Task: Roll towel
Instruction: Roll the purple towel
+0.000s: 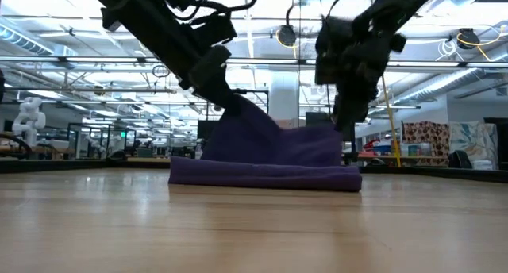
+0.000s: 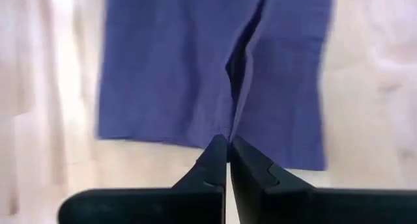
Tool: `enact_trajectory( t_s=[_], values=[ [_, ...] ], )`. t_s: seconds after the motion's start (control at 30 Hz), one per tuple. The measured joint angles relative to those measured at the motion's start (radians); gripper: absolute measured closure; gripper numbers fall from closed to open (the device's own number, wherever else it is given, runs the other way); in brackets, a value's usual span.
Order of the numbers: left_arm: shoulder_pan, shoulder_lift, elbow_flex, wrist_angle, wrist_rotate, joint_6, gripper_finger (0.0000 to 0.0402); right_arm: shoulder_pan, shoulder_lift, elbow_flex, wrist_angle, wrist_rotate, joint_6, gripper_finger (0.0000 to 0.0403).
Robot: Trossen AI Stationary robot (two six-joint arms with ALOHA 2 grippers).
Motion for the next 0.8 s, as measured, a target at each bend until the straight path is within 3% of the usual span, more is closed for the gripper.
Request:
enact_trajectory(
  t_s=[0.47, 0.8],
  values=[
    [-0.100, -0.132, 0.000, 0.002, 0.005, 0.021, 0.0386, 0.345, -0.192, 0.000, -0.008, 0.269, 0.340, 0.0402],
    [-0.175, -0.170, 0.000, -0.044, 0.017, 0.047, 0.0386, 0.487, -0.185, 0.002, 0.069, 0.279, 0.449, 0.0403]
  ],
)
